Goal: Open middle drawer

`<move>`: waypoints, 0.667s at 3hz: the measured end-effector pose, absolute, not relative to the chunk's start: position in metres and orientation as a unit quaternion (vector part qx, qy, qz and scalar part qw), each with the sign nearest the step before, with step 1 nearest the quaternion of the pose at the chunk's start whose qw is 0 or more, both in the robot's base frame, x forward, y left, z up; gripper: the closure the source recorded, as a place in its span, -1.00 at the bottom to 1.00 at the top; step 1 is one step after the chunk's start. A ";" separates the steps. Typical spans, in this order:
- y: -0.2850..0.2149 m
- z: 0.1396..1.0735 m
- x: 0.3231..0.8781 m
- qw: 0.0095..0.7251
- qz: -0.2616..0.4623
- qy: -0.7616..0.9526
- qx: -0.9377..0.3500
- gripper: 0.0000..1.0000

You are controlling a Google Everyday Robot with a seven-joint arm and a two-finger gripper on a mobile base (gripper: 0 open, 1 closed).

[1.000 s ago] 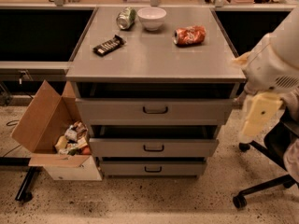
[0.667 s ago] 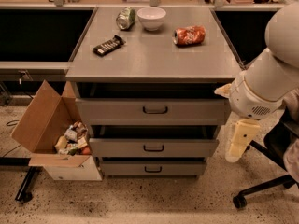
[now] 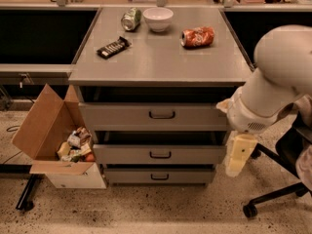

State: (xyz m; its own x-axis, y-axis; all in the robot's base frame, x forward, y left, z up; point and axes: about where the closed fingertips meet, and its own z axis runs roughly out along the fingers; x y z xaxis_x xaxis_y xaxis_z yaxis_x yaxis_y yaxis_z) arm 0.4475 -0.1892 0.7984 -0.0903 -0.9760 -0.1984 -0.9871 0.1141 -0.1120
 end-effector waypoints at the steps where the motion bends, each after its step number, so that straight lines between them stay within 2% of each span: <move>1: -0.180 0.732 0.448 0.090 0.022 0.738 -0.668 -1.00; 2: -0.170 0.645 0.452 0.094 0.027 0.747 -0.658 -1.00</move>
Offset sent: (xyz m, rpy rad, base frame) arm 0.0084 0.0249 -0.2100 -0.0112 0.0084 -0.0427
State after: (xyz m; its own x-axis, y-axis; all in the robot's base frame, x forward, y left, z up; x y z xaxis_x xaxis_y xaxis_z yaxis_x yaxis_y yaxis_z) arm 0.4516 -0.1699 0.6449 -0.1177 -0.9775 -0.1751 -0.9875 0.1339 -0.0838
